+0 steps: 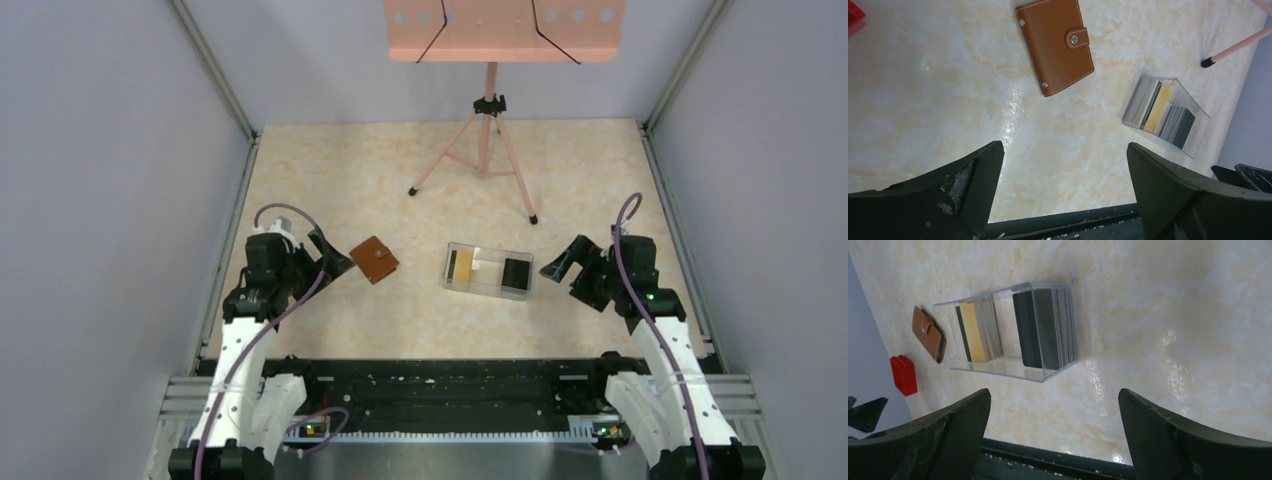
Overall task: Put the credit cards into the card holder
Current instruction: Move the card holder to the center of the board.
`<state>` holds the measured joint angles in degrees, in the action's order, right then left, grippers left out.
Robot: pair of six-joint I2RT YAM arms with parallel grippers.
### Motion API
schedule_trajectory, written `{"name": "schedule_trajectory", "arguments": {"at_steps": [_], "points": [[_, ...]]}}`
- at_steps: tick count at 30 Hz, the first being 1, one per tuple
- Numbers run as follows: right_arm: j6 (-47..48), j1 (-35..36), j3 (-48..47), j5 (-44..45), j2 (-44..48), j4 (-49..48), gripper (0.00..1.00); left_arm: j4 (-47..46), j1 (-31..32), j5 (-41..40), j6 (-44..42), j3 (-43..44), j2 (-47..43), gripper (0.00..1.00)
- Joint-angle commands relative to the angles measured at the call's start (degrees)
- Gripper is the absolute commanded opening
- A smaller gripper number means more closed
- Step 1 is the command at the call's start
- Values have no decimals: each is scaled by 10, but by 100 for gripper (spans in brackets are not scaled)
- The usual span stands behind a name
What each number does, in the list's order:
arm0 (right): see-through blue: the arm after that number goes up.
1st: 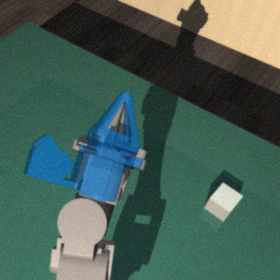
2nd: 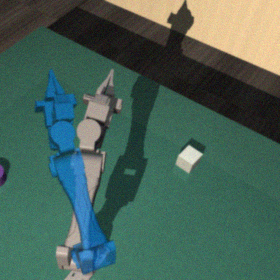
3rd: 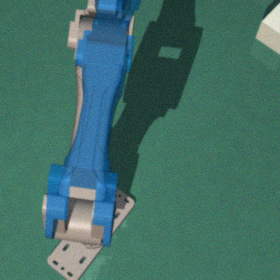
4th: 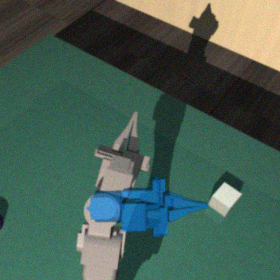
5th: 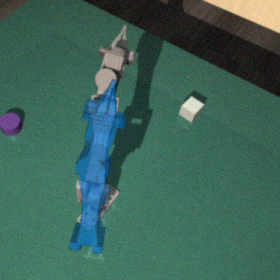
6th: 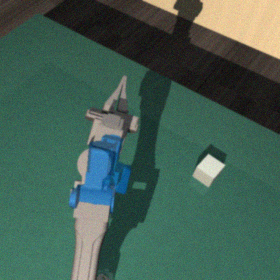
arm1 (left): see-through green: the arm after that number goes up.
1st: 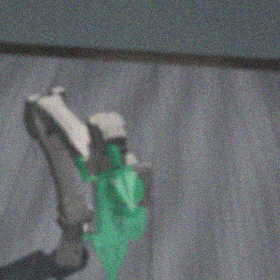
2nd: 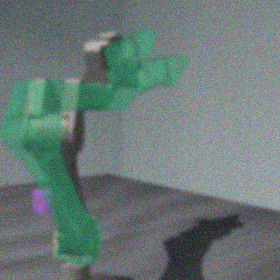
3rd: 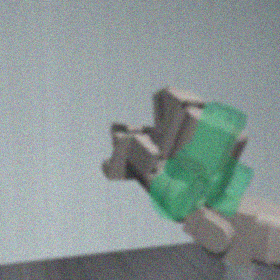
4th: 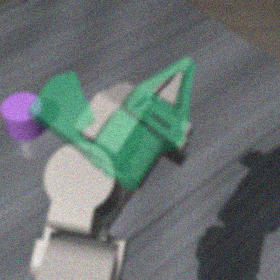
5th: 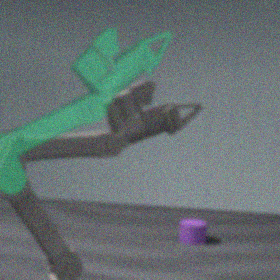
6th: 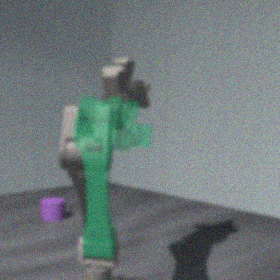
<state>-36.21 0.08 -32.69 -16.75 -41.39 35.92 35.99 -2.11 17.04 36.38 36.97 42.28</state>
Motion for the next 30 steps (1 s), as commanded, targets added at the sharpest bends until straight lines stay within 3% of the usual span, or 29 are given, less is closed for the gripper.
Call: {"name": "schedule_trajectory", "arguments": {"at_steps": [1,12,21,30], "points": [[-6,-4,26,-82,-24,-25,99,-44,0,55,4,-4,47,99],[-37,43,42,-114,-91,-99,91,-124,3,103,41,-4,252,89],[-58,94,28,-98,-170,-150,75,-171,12,63,69,16,387,83],[-46,95,3,-85,-186,-140,72,-165,54,1,72,88,513,70]]}}
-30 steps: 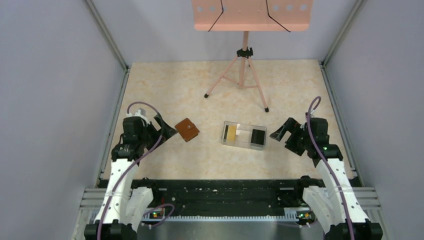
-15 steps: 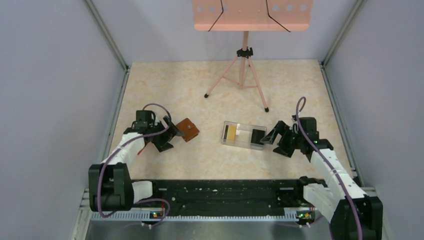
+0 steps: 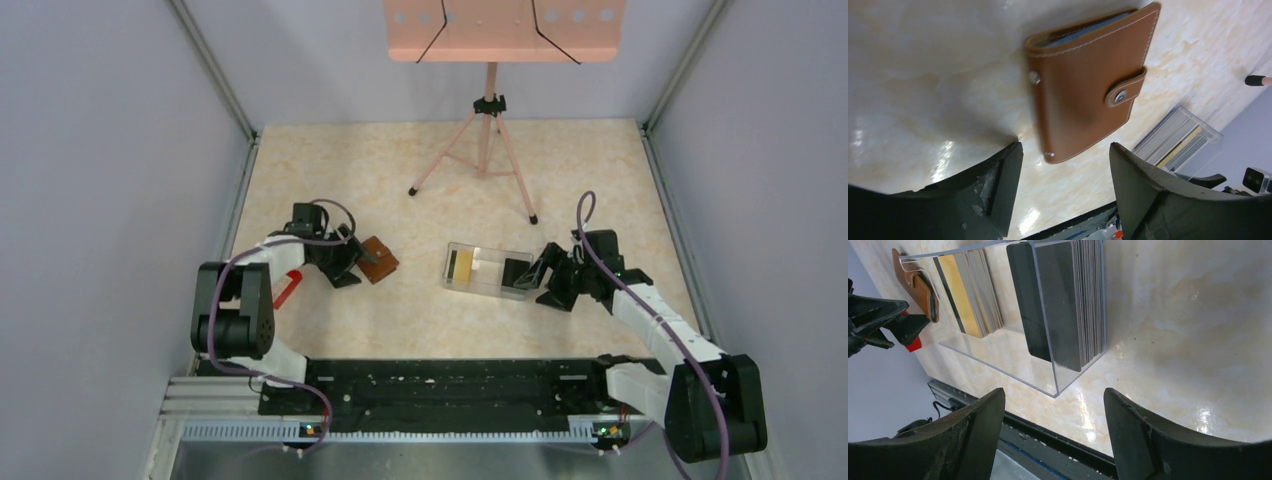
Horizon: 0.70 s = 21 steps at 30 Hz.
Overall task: Put the credit cards into the card holder
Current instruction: Move the card holder to the center of the board.
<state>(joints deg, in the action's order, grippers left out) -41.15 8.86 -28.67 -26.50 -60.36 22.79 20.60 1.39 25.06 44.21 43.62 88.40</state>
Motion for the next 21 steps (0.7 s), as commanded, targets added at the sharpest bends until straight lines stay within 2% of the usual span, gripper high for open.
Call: {"name": "schedule_trajectory", "arguments": {"at_steps": [1,5,12,21], "points": [[6,7,-41,14,4,-6,72,-5,23,-88,-6,31,63,68],[19,7,-52,21,7,13,73,19,37,-112,-8,60,100,49],[44,8,-78,27,13,48,74,43,61,-141,-29,75,90,1],[75,9,-134,31,37,117,82,74,111,-138,-47,69,-28,0]]}}
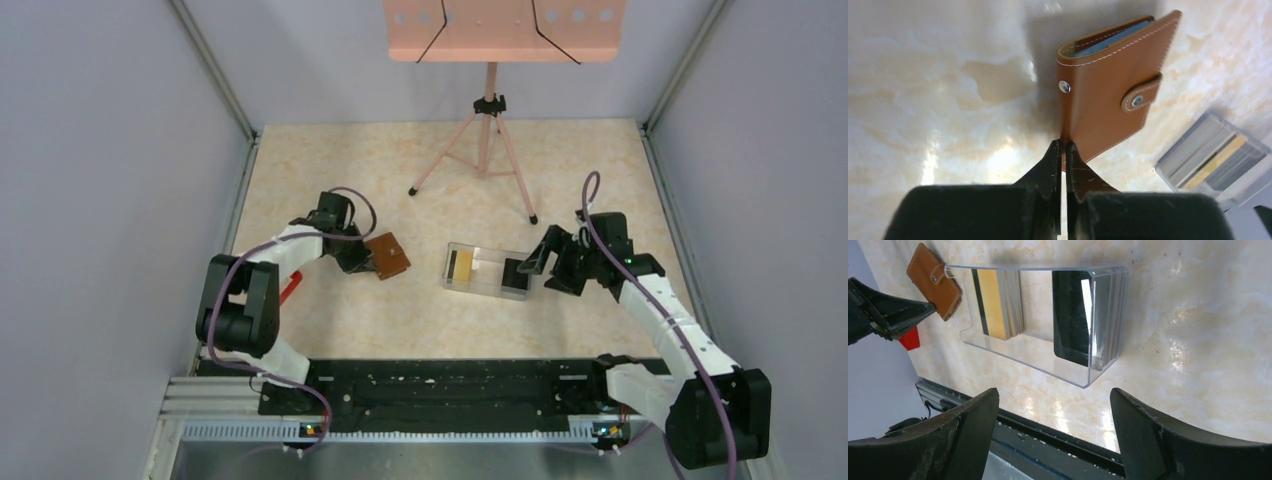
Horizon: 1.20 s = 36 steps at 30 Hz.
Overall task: Put the credit cards into the card holder
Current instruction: Move the card holder to the center of the board.
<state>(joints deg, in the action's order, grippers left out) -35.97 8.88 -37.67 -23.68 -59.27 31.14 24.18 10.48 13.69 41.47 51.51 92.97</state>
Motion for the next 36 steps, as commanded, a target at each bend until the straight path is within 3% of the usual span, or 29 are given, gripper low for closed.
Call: {"name": "schedule_trajectory", "arguments": {"at_steps": [1,10,17,18,21,23,26,36], "points": [[24,9,-49,0,30,37,83,44,23,-22,-18,-13,-91,0],[-8,47,-51,-62,60,25,85,73,37,13,-2,-102,-268,0],[-49,99,-39,-59,68,-6,85,127,48,30,19,-168,-356,0],[-50,106,-38,-57,68,-8,85,142,48,19,21,-172,-361,5],[-52,118,-35,-48,65,-9,86,174,48,-13,23,-175,-365,52],[-55,121,-33,-46,65,-11,86,168,48,-21,25,-174,-358,67],[-55,124,-31,-46,64,-12,86,159,48,-40,24,-159,-329,72],[-54,125,-19,-46,68,-10,86,100,48,-39,16,-138,-177,68]]}}
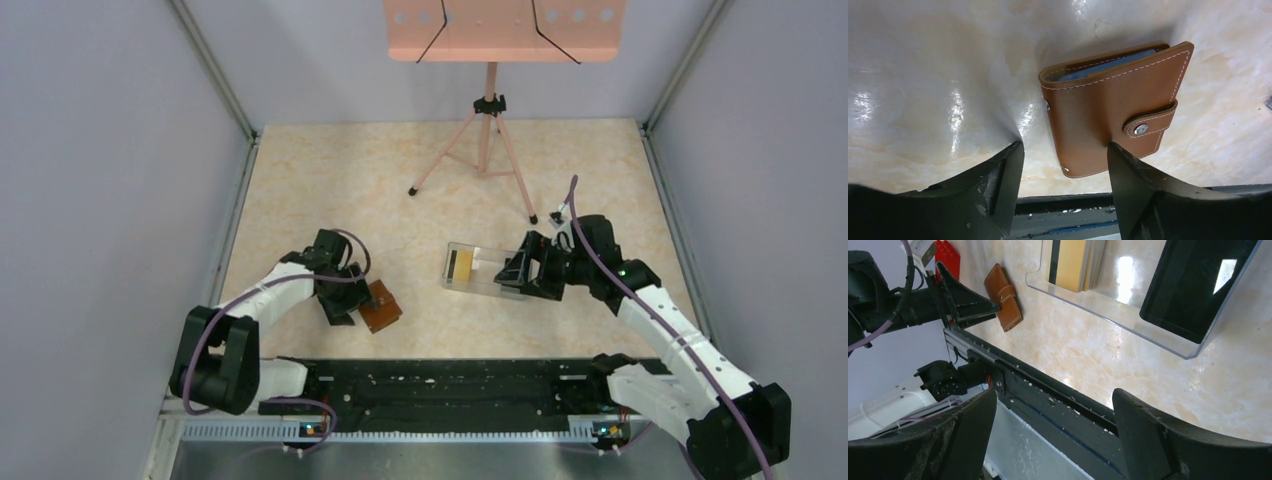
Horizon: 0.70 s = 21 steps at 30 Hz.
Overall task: Put the credit cards into the card holder
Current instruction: Open the card holder at the center of the board.
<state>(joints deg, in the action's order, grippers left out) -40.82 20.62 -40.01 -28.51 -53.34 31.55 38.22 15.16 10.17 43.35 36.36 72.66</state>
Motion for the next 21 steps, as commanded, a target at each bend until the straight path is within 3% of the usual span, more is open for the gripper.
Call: {"name": "schedule_trajectory", "arguments": {"at_steps": [1,5,9,12,21], "points": [[-6,8,5,2,8,-14,86,-52,1,1,-1,11,33,67],[-6,8,7,-2,3,-21,86,-88,3,12,6,4,57,57],[-7,11,6,-6,-2,-25,86,-106,6,18,6,7,80,20],[-6,15,5,-8,-4,-26,86,-108,12,24,-4,13,84,0],[-15,33,1,-13,-7,-39,87,-108,46,88,-12,23,-16,0]]}}
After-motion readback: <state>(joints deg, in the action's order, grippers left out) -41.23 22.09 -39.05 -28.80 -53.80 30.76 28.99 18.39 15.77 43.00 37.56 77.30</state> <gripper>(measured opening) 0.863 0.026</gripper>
